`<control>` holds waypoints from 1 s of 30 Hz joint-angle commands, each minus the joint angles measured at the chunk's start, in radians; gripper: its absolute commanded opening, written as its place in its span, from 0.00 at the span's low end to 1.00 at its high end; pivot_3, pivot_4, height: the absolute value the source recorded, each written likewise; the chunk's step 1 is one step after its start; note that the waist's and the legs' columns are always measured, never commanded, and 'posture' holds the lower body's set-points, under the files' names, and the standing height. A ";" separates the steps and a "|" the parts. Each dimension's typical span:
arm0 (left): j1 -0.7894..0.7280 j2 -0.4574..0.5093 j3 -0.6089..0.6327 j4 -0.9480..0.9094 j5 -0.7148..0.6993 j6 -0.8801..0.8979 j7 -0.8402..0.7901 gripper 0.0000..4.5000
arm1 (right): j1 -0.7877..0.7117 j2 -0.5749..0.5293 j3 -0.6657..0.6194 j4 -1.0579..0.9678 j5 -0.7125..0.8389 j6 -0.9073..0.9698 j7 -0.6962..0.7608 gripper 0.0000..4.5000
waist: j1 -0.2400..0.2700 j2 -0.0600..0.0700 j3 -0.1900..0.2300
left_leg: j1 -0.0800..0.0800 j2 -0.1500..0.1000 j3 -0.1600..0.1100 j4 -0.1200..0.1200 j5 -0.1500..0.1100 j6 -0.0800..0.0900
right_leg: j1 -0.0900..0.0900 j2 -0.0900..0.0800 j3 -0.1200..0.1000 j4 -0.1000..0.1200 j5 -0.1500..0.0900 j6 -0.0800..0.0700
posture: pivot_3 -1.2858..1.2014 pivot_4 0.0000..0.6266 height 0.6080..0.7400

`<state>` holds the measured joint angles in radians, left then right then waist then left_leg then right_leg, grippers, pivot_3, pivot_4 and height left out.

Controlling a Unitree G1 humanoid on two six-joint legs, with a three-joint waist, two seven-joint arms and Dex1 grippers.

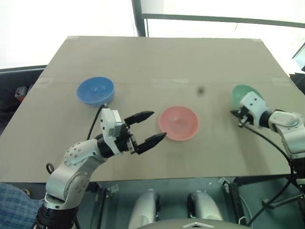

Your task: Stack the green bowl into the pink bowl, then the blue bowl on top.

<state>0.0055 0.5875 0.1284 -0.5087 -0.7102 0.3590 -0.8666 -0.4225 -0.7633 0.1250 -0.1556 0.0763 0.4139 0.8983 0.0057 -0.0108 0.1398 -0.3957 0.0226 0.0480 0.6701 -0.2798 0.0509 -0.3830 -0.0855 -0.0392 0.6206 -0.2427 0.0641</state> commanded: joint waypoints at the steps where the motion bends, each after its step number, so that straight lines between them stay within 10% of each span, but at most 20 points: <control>1: 0.031 0.029 0.077 0.015 -0.019 -0.041 -0.056 1.00 | -0.065 -0.017 0.059 -0.268 0.055 0.082 0.080 0.00 | 0.003 0.000 0.000 | 0.000 0.000 0.000 0.000 0.000 0.000 | 0.000 0.000 0.000 -0.001 0.000 0.000 | 0.52 0.24 1.00; 15: 0.064 0.048 0.131 0.089 0.003 -0.084 -0.118 1.00 | -0.219 0.022 0.295 -0.499 0.015 0.195 0.124 0.00 | 0.008 -0.001 0.000 | -0.001 -0.001 -0.001 0.001 0.000 0.000 | 0.000 -0.002 -0.002 -0.001 0.000 0.000 | 0.52 0.24 1.00; 26: 0.100 0.049 0.138 0.055 -0.008 -0.075 -0.108 1.00 | -0.213 0.053 0.277 -0.478 0.035 0.217 0.112 0.99 | 0.006 -0.002 0.000 | -0.001 -0.001 -0.001 0.001 0.000 0.000 | 0.000 -0.002 -0.002 -0.001 0.000 0.000 | 0.52 0.24 1.00; 30: 0.102 0.051 0.159 0.058 -0.011 -0.075 -0.095 1.00 | -0.204 0.070 0.163 -0.473 0.160 0.316 0.121 1.00 | 0.008 -0.002 0.000 | -0.001 -0.001 -0.001 0.001 0.000 0.000 | 0.000 -0.002 -0.002 0.000 0.000 0.000 | 0.52 0.24 1.00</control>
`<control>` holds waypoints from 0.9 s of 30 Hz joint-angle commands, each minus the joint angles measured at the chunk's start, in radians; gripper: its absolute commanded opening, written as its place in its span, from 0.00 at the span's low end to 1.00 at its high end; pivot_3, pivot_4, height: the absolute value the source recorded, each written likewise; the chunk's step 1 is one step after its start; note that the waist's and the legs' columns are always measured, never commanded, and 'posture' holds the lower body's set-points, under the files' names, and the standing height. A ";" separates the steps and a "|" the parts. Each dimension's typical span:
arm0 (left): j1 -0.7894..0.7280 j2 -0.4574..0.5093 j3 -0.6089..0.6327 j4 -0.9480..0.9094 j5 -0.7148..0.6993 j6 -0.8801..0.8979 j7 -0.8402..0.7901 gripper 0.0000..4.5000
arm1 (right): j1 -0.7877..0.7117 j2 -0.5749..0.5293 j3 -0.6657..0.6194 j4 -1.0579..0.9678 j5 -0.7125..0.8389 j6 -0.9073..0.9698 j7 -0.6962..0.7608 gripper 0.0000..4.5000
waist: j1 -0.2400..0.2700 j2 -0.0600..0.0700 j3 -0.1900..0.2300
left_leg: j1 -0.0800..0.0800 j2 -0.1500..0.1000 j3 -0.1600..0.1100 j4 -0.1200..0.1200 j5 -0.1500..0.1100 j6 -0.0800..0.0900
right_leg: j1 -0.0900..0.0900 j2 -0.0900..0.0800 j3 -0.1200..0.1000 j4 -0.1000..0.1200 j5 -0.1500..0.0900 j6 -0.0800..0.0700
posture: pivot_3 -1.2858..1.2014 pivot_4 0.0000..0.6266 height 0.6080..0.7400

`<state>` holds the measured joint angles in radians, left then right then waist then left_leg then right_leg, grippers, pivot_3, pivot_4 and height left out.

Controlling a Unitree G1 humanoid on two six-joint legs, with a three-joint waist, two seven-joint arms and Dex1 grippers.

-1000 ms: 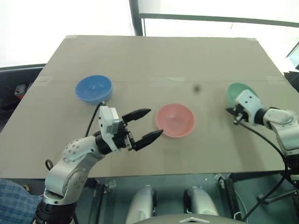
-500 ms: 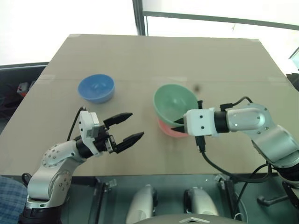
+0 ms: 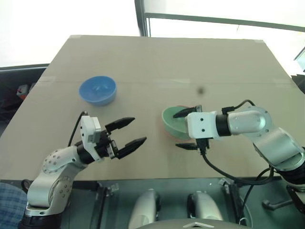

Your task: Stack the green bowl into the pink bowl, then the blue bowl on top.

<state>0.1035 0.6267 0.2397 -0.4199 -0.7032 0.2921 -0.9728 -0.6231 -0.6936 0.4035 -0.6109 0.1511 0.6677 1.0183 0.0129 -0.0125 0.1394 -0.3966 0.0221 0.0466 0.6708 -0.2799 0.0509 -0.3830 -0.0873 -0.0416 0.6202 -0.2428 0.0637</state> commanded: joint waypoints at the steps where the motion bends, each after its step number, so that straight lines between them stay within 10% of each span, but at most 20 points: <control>1: 0.003 0.009 0.057 -0.030 -0.023 -0.006 0.019 1.00 | -0.005 0.001 -0.154 -0.005 0.120 0.082 0.001 1.00 | 0.001 0.000 0.000 | 0.000 0.000 0.000 0.000 0.000 0.000 | 0.000 0.000 0.000 0.000 0.000 0.000 | 0.52 0.24 1.00; 12: -0.139 0.054 0.061 0.098 0.173 0.001 0.212 1.00 | 0.104 0.112 -0.515 0.123 0.478 0.149 -0.035 1.00 | 0.001 -0.001 0.000 | 0.000 0.000 -0.001 0.000 0.000 0.000 | 0.001 -0.001 -0.001 0.000 0.000 0.000 | 0.52 0.24 1.00; 27: -0.487 0.223 -0.136 0.500 0.520 -0.074 0.167 1.00 | 0.210 0.062 -0.544 0.099 0.512 -0.009 -0.045 1.00 | 0.000 -0.001 0.000 | 0.000 -0.001 0.001 -0.001 0.000 0.000 | -0.001 0.001 0.000 0.004 0.000 0.001 | 0.52 0.24 1.00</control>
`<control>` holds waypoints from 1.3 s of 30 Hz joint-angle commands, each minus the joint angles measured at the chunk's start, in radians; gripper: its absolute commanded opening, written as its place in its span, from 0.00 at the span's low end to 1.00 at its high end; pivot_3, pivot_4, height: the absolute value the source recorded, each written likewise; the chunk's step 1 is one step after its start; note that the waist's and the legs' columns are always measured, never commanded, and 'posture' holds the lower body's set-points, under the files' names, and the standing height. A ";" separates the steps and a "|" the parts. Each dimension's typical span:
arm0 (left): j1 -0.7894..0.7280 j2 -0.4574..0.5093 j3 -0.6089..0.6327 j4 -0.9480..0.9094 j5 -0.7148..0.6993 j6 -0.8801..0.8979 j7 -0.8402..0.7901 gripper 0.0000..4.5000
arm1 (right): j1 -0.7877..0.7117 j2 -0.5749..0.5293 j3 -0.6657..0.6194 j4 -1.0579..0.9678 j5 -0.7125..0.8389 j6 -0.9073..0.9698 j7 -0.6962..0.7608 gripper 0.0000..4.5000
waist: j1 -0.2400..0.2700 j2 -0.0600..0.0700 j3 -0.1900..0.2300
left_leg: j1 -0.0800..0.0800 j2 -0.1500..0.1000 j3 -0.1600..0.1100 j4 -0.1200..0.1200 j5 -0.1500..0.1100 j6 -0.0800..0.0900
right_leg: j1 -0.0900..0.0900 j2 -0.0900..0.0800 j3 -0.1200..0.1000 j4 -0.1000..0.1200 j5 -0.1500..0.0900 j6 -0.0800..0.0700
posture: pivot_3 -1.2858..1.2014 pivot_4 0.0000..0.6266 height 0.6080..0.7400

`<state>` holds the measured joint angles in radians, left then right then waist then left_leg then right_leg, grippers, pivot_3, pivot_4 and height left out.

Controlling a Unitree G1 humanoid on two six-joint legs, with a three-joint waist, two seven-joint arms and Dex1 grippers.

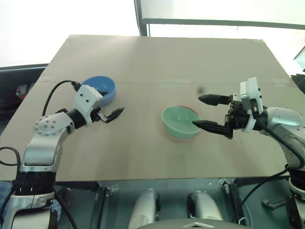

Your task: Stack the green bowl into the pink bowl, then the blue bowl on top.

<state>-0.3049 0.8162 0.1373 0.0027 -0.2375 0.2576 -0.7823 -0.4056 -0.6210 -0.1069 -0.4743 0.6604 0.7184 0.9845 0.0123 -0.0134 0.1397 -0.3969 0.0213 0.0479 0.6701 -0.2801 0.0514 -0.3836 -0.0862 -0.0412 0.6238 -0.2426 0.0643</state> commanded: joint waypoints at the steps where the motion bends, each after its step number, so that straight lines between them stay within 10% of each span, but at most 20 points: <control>1: -0.108 0.035 -0.047 0.112 0.070 -0.046 -0.030 1.00 | -0.016 -0.009 -0.035 -0.034 0.005 -0.064 -0.019 1.00 | 0.004 -0.001 0.000 | 0.000 0.000 0.000 0.000 0.000 0.000 | 0.000 0.000 0.000 0.000 0.000 0.000 | 0.52 0.24 1.00; 26: -0.330 0.047 -0.196 0.462 0.262 -0.104 -0.149 1.00 | 0.010 -0.049 -0.032 -0.050 0.011 -0.109 -0.112 1.00 | 0.001 -0.003 0.002 | -0.003 0.000 0.001 0.001 0.000 0.000 | -0.002 0.001 0.000 0.002 0.000 0.000 | 0.52 0.24 1.00; 39: -0.337 0.031 -0.198 0.471 0.269 -0.091 -0.173 0.01 | -0.003 -0.043 -0.024 -0.040 0.014 -0.111 -0.128 1.00 | 0.003 -0.003 0.001 | -0.003 0.000 0.000 0.001 0.000 0.000 | -0.002 0.001 0.000 0.002 0.000 0.000 | 0.52 0.24 1.00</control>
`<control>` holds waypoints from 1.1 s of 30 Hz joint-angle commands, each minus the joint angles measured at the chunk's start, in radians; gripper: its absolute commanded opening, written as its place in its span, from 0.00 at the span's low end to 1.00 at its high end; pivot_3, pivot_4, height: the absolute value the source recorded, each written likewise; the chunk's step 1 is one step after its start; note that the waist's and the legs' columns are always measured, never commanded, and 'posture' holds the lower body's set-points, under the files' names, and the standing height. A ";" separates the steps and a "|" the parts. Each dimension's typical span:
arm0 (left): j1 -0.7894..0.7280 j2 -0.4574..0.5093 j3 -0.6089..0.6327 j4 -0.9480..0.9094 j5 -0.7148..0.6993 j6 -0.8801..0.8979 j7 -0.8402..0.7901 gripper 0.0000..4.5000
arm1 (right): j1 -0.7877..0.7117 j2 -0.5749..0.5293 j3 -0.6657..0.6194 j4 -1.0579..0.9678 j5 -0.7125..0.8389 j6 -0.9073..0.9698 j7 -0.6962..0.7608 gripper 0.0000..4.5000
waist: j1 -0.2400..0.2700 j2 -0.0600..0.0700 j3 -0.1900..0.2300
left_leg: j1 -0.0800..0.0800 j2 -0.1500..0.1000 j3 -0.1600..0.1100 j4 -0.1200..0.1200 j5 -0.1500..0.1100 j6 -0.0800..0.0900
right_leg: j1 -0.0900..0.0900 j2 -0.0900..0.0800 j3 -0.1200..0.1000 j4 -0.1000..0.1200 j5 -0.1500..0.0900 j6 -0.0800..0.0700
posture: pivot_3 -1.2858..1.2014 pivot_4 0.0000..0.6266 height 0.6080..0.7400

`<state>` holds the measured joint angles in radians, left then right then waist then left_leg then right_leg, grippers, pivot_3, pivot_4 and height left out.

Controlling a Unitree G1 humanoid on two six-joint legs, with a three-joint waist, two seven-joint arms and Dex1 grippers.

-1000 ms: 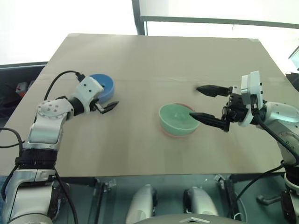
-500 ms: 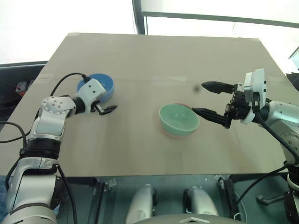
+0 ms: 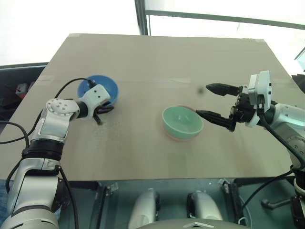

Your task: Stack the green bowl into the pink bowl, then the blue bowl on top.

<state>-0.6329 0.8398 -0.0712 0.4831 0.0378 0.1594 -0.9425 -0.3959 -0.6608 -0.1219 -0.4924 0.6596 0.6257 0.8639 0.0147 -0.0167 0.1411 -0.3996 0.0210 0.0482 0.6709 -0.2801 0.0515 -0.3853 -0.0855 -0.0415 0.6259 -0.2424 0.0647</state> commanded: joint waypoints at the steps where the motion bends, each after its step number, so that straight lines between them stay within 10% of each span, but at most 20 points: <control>1: -0.006 0.007 0.012 -0.014 -0.009 0.010 -0.016 0.01 | -0.015 -0.001 -0.009 -0.021 0.016 -0.019 -0.009 1.00 | -0.001 0.000 0.000 | 0.000 0.000 0.000 0.000 0.000 0.000 | 0.000 0.000 0.000 0.000 0.000 0.000 | 0.52 0.24 1.00; 33: 0.073 -0.204 -0.132 -0.653 -0.433 -0.324 -0.503 0.01 | -0.011 -0.013 0.016 -0.055 0.039 -0.014 -0.027 1.00 | -0.002 -0.001 0.000 | 0.001 0.001 0.000 0.003 0.000 0.000 | 0.001 0.000 0.002 0.000 0.000 0.000 | 0.52 0.24 1.00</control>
<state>-0.5561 0.6508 -0.1668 -0.1118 -0.3749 -0.1541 -1.4194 -0.3970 -0.6670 -0.0923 -0.5154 0.6869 0.6227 0.8434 0.0130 -0.0177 0.1415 -0.3982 0.0216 0.0484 0.6740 -0.2801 0.0518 -0.3847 -0.0851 -0.0396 0.6256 -0.2424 0.0646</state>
